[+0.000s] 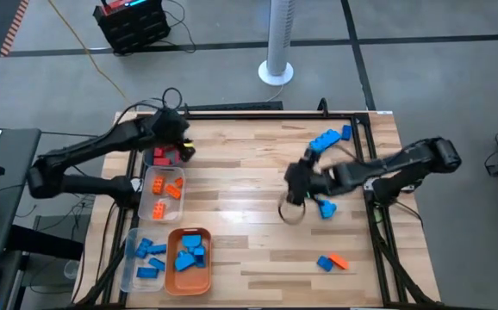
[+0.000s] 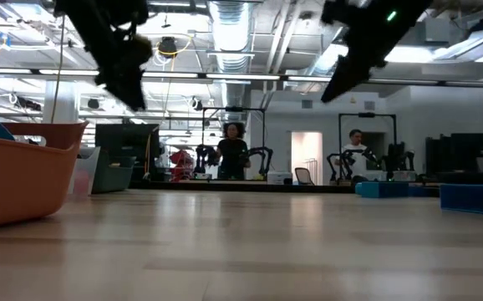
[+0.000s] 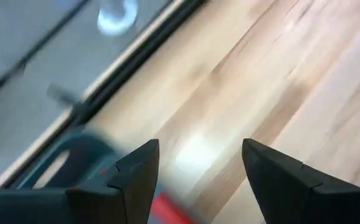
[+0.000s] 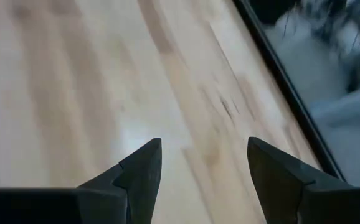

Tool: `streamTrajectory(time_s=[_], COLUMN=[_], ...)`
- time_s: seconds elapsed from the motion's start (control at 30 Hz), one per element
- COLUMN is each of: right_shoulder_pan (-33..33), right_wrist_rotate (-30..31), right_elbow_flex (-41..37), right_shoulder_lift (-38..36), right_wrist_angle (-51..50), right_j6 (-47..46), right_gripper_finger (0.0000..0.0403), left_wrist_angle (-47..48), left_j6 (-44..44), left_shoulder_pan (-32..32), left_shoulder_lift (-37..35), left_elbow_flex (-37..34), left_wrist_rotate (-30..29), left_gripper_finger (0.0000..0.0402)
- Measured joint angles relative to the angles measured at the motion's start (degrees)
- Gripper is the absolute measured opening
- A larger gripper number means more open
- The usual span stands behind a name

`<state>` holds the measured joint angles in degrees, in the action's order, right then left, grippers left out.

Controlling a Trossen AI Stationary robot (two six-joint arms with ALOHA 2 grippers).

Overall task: Sort blocks
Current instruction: Put the light blue game piece into the orange bin

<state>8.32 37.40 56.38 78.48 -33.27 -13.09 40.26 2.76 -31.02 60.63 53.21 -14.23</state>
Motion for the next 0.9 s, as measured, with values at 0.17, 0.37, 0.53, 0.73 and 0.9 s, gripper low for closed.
streamTrajectory(time_s=[0.17,0.37,0.53,0.73,0.9], right_shoulder_pan=[-14.85,-29.28,-35.23,-39.5,-40.93], right_wrist_rotate=[-12.28,-19.23,-20.23,-21.25,-20.66], right_elbow_flex=[0.55,1.46,1.55,2.66,3.12], right_shoulder_lift=[0.53,1.9,4.3,8.97,13.97], right_wrist_angle=[-1.83,-12.96,-19.7,-26.67,-27.89], right_j6=[9.29,28.07,40.25,48.74,54.99], right_gripper_finger=[0.0239,0.0241,0.0241,0.0241,0.0241], left_wrist_angle=[-14.18,-24.11,-29.58,-31.36,-30.79], left_j6=[0.12,0.14,0.29,-0.4,-1.38], left_shoulder_pan=[8.24,17.4,22.74,25.51,25.39], left_shoulder_lift=[-0.37,0.95,1.69,2.02,2.02], left_elbow_flex=[-3.14,-5.4,-5.89,-5.82,-5.82], left_wrist_rotate=[-0.09,-0.06,-0.05,-0.02,-0.55], left_gripper_finger=[0.0226,0.0226,0.0226,0.0226,0.0226])
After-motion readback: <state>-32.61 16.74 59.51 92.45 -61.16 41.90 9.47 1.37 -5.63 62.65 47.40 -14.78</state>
